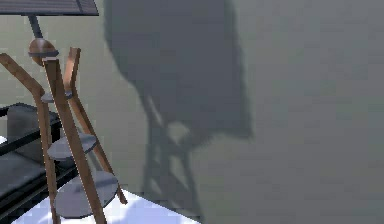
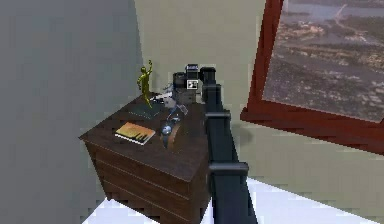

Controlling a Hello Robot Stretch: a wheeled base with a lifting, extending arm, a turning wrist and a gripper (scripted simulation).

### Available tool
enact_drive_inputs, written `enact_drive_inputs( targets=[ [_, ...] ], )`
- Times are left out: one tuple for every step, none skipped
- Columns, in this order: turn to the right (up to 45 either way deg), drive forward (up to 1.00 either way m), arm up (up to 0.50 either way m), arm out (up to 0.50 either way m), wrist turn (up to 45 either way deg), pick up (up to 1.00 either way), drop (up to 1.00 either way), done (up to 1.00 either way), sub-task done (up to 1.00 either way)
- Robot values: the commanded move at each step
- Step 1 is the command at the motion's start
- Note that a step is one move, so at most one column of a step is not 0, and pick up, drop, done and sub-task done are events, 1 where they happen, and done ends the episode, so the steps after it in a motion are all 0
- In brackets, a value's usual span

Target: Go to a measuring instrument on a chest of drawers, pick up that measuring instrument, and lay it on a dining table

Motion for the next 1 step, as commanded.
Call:
enact_drive_inputs(
  targets=[
    [0.0,0.00,-0.30,0.00,0.0,0.00,0.00,0.00,0.00]
  ],
)
